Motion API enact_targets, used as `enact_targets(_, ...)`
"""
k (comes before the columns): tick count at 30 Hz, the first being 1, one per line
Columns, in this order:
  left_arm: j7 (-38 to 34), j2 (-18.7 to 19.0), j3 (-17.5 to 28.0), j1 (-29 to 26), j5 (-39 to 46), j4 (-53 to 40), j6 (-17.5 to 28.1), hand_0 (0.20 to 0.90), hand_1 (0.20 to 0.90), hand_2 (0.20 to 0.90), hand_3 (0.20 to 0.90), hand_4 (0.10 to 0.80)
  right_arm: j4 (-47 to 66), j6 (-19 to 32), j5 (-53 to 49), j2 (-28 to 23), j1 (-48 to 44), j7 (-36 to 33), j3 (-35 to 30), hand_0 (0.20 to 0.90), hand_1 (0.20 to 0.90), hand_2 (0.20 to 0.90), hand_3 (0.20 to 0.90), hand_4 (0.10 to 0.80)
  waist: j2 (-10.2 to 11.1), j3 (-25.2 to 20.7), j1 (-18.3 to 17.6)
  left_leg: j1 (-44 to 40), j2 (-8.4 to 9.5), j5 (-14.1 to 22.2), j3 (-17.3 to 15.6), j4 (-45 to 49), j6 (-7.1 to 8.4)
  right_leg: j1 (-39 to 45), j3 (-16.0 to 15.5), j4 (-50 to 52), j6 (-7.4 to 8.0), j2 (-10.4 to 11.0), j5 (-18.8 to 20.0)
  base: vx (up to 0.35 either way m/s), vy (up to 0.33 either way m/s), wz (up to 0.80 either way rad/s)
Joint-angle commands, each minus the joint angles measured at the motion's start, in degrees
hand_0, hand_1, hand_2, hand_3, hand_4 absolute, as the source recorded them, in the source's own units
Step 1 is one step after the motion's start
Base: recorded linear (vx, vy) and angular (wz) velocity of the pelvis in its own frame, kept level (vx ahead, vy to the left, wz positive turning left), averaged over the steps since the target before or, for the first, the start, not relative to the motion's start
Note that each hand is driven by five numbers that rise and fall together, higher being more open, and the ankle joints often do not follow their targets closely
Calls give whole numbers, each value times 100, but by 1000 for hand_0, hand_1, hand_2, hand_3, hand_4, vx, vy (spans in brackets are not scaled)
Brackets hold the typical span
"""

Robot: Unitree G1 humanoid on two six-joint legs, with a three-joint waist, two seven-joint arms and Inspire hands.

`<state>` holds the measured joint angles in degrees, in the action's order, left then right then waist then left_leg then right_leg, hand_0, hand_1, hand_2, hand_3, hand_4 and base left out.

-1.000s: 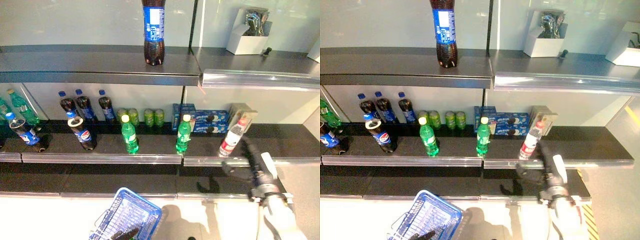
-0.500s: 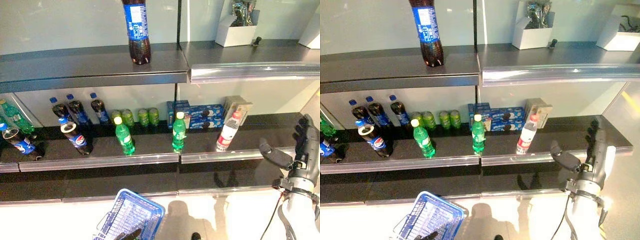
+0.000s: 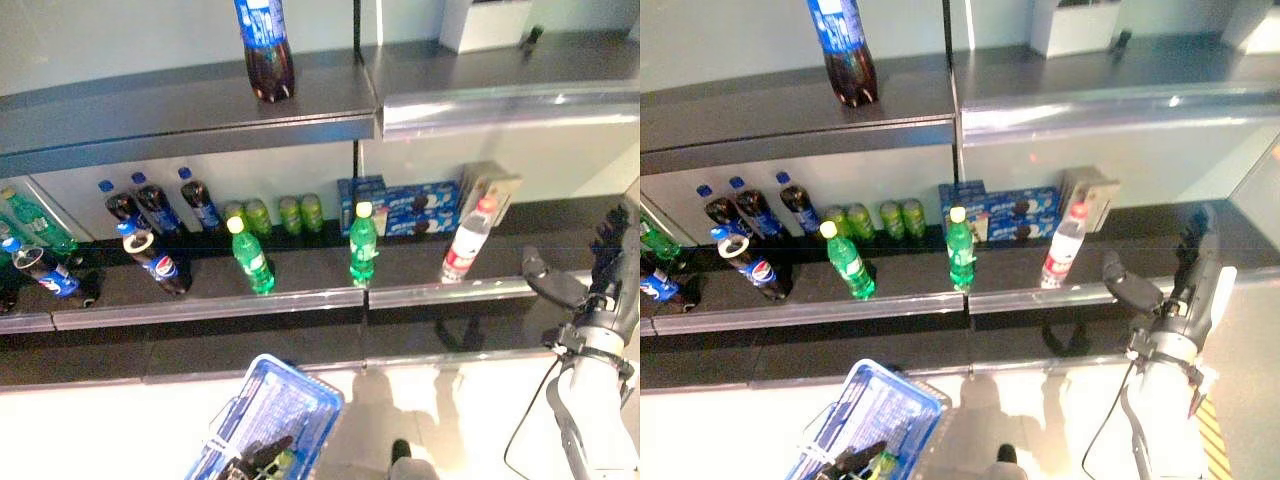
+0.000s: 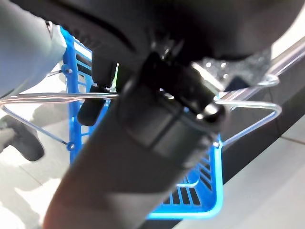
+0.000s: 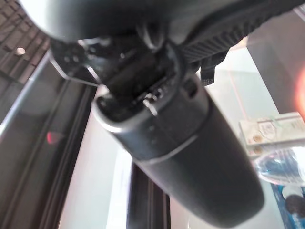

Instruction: Pick up the drink and place into the basket.

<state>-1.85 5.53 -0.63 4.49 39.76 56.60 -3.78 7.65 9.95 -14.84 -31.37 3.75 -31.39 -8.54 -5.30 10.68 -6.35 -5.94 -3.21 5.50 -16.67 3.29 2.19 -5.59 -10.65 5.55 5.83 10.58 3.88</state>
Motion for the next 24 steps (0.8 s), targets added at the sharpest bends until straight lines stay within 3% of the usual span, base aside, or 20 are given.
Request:
enact_targets(1,-62,583,-168,384,182,-235,-23,300,300,300,200,100,193,383,-478,-402,-807,-187,-65,900,900,900,900,800,23,61,121,557,-60,64,-130,801,-23,-11,10,746,-288,-207,-919,-148,28,-1)
enact_targets(8,-142,610,-467,-221,720,-581,49,300,300,300,200,100,-270,297,-481,-458,-2215,-590,319,900,900,900,900,800,-182,852,81,1312,-99,-92,-21,1213,-17,-765,135,1149,-367,-161,-924,-191,2,-3)
enact_targets(17,-469,634,-661,-708,1066,-993,19,300,300,300,200,100,-710,115,-555,-577,-3326,-650,625,900,900,900,900,800,-207,1411,158,1939,-228,-216,27,1501,38,-1270,146,1350,-438,-216,-894,-105,-47,-1)
enact_targets(18,-466,646,-713,-731,1104,-971,82,300,300,300,200,100,-718,121,-550,-578,-3382,-708,673,900,900,900,900,800,-195,1444,170,1988,-234,-214,37,1529,43,-1298,138,1365,-448,-220,-901,-81,-102,-1)
enact_targets(21,-108,524,-942,-680,1036,-323,928,300,300,300,200,100,-925,376,-639,-548,-3514,-839,789,900,900,900,900,800,-50,1571,263,2193,-275,-237,146,1693,76,-1372,59,1411,-472,-248,-899,-69,-159,-4)
enact_targets(24,-182,513,-1057,-687,997,-280,1142,300,300,300,200,100,-1001,476,-551,-407,-3597,-874,810,900,900,900,900,800,50,1665,341,2263,-312,-285,208,1770,109,-1330,-31,1380,-480,-285,-871,-10,-169,10)
